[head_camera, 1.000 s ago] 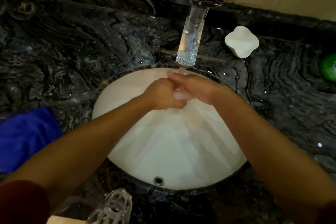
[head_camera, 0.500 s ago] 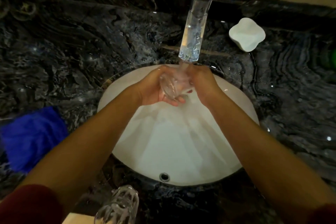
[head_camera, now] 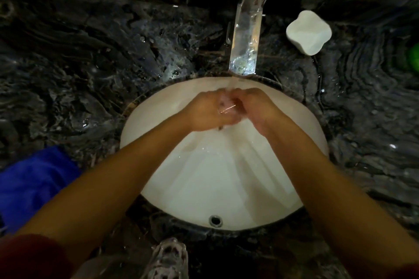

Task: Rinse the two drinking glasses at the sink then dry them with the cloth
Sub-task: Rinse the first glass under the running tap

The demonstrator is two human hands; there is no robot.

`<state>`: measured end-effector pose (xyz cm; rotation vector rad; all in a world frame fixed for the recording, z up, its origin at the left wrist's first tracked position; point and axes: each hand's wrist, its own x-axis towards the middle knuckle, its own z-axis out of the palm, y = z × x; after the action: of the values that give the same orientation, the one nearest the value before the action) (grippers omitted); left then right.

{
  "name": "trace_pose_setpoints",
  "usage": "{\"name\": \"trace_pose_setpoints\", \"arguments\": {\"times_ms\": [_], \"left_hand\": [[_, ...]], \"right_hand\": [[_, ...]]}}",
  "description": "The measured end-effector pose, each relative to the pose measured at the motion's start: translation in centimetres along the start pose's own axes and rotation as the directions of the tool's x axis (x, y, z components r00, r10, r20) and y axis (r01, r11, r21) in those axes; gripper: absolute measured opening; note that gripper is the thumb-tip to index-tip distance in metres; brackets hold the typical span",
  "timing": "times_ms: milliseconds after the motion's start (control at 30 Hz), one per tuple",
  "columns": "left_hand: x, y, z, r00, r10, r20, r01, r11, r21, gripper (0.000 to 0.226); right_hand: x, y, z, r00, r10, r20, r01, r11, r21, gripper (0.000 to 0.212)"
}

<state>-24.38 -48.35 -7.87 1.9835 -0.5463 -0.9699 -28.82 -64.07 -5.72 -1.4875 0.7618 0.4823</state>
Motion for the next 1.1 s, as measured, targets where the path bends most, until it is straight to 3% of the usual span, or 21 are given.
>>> {"name": "trace_pose_setpoints", "arguments": {"times_ms": [67,133,200,267,333,467,567,633,700,733,800,900,1000,1067,1100], "left_hand": [[0.3,0.0,-0.2,0.991,-0.117,0.071,0.136,0.899,-0.416,0.043],[0.1,-0.5,-0.8,0.967,-0.154,0.205,0.254,0.675,-0.692,0.036],[-0.1,-1.0,-0.9,0.917,-0.071,0.393,0.383,0.437,-0.814,0.037],[-0.1,-1.4,-0.8,0.891,0.012,0.455,0.428,0.316,-0.847,0.042],[0.0,-1.6,-0.4,0.907,0.011,0.420,0.393,0.332,-0.858,0.041],[0.3,-0.8,-0.8,0.956,-0.207,0.206,0.292,0.648,-0.703,0.025],[0.2,1.4,-0.9,0.988,-0.146,0.046,0.153,0.954,-0.258,0.035],[0.3,2.4,-0.6,0.998,-0.045,-0.044,0.051,0.986,0.157,0.058],[0.2,2.7,-0.5,0.992,-0.049,-0.115,0.081,0.954,0.289,0.066],[0.1,2.5,-0.5,0.991,-0.082,-0.110,0.104,0.971,0.213,0.058],[0.0,1.8,-0.5,0.989,-0.149,-0.019,0.143,0.974,-0.173,0.044],[-0.8,0.8,-1.1,0.981,-0.141,0.130,0.191,0.781,-0.595,0.047],[-0.9,-1.1,-1.9,0.899,-0.008,0.437,0.376,0.524,-0.764,0.058],[-0.9,-1.6,-1.7,0.870,0.055,0.490,0.423,0.427,-0.799,0.057],[-0.9,-1.5,-1.3,0.884,0.034,0.467,0.406,0.439,-0.802,0.052]], "right_hand": [[-0.6,0.0,0.4,0.991,-0.129,-0.036,0.129,0.992,-0.009,0.030],[-1.3,-0.2,0.8,0.974,-0.216,-0.062,0.218,0.975,0.032,0.021],[-1.6,-0.5,1.3,0.952,-0.293,-0.091,0.297,0.955,0.031,0.023],[-1.3,-0.6,2.1,0.922,-0.369,-0.120,0.369,0.929,-0.019,0.028],[-0.6,-0.6,2.2,0.918,-0.371,-0.140,0.372,0.928,-0.019,0.033],[2.1,0.1,1.1,0.961,-0.261,-0.089,0.240,0.951,-0.196,0.029],[2.8,-0.1,0.9,0.977,-0.159,-0.142,0.123,0.965,-0.231,0.025],[2.8,-0.4,0.8,0.985,-0.112,-0.131,0.078,0.969,-0.236,0.022],[2.3,-0.7,0.6,0.990,-0.093,-0.101,0.072,0.978,-0.195,0.020],[2.0,-0.9,0.5,0.992,-0.104,-0.070,0.091,0.982,-0.163,0.018],[1.0,-1.1,0.4,0.992,-0.124,-0.027,0.121,0.989,-0.086,0.018],[-0.2,-1.6,-0.1,0.975,-0.200,0.093,0.203,0.979,-0.022,0.018],[-0.9,-2.4,-0.4,0.920,-0.219,0.324,0.216,0.975,0.047,0.014],[-0.6,-2.9,-0.6,0.902,-0.186,0.390,0.211,0.977,-0.022,0.010],[-0.4,-3.0,-0.8,0.892,-0.169,0.418,0.220,0.972,-0.077,0.014]]}}
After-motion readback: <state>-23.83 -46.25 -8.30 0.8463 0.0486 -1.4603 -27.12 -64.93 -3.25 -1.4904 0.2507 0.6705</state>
